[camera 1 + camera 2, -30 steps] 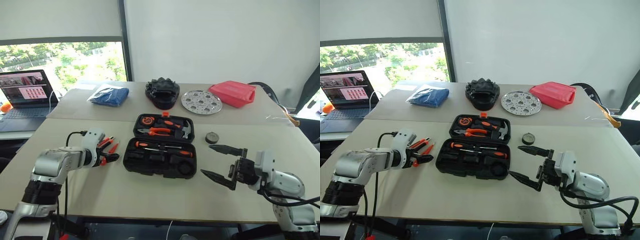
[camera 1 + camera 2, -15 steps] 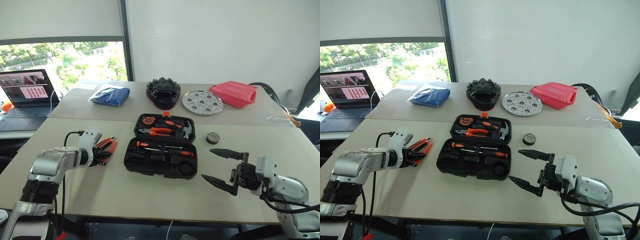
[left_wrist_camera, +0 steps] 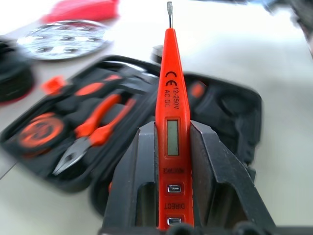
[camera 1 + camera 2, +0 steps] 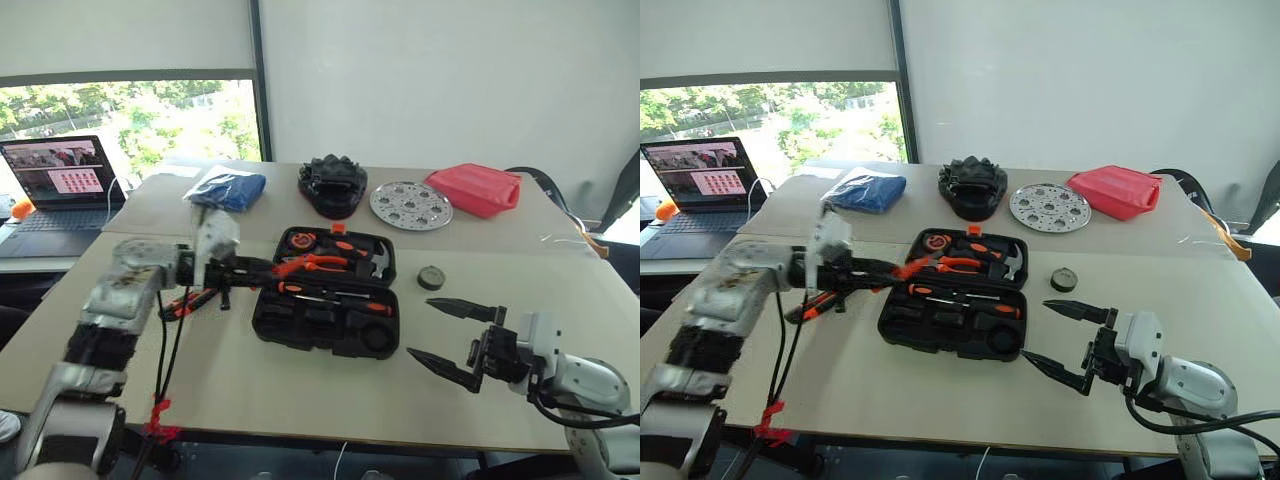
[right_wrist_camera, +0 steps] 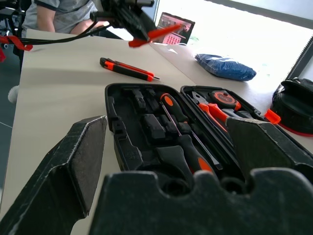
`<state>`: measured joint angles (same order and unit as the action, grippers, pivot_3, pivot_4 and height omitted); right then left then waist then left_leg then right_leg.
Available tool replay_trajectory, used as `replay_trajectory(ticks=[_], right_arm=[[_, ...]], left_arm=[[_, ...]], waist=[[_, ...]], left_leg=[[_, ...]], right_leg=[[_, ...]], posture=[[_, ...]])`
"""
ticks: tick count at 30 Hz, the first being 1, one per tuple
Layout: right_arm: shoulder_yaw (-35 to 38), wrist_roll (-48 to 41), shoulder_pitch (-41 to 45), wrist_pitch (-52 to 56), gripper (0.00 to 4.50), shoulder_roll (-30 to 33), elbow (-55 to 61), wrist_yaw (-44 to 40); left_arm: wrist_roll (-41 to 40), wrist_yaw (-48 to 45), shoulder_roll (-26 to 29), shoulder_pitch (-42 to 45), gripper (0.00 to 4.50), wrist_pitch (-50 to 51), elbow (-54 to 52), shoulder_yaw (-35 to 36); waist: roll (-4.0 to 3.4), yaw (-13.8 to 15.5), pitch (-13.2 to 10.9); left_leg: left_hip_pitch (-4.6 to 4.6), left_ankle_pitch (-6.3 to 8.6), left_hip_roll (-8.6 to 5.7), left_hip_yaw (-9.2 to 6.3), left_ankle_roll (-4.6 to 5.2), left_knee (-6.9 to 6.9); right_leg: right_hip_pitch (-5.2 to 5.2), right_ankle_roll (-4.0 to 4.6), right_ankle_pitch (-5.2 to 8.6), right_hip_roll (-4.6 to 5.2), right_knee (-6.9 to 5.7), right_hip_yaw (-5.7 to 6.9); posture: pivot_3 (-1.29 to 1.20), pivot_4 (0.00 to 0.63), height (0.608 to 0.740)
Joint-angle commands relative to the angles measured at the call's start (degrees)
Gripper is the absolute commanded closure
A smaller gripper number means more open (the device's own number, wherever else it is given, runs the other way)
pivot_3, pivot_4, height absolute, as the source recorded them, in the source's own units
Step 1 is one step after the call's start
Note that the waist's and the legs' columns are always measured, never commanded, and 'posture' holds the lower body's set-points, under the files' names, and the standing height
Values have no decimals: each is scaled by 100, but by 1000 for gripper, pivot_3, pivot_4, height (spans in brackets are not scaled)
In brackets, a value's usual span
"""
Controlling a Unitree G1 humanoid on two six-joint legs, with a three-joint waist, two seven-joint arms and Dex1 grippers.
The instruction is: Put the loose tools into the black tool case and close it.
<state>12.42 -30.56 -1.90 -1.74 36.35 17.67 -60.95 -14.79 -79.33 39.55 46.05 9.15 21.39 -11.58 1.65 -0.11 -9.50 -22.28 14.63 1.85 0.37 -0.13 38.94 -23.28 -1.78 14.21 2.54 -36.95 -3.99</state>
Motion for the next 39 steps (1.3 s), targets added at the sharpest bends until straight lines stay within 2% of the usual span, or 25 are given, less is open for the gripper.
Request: replay_trajectory(ticks=[1, 7, 16, 22, 39], right_arm=[[168, -144, -84, 37, 0, 67, 319, 89], [284, -197, -383, 110, 0, 62, 588, 202], [242, -188, -595, 154, 0, -2, 797, 379], [251, -214, -648, 151, 0, 13, 833, 415], [181, -159, -536, 62, 0, -1, 689, 406]], left_arm=[[653, -266, -288, 551, 4049, -688, 817, -459], [1482, -387, -580, 1121, 4049, -1330, 1853, -963], [2125, -231, -919, 1628, 4049, -1933, 2931, -1069], [2300, -354, -1072, 1677, 4049, -2044, 3072, -1103], [2887, -350, -983, 1628, 4049, -1483, 2887, -1258]], waist=[[2, -6, -1], [4, -77, -2], [6, -73, -4], [6, -69, -4], [6, -101, -3]], left_leg=[[-2, 0, 0, -1, 1, 0], [-18, 4, 1, -7, 8, 0], [-18, 5, -1, -9, 9, 3], [-19, 5, -1, -10, 9, 3], [-8, 4, 1, -11, 9, 3]], right_leg=[[0, 0, 0, -2, 0, 1], [-11, -3, 2, -3, 6, 0], [-10, -6, 3, -3, 2, 0], [-10, -6, 3, -3, 2, 0], [-6, -6, 3, -7, -8, -2]], posture=[[0, 150, 740], [0, 150, 740], [0, 150, 740], [0, 150, 740], [0, 150, 740]])
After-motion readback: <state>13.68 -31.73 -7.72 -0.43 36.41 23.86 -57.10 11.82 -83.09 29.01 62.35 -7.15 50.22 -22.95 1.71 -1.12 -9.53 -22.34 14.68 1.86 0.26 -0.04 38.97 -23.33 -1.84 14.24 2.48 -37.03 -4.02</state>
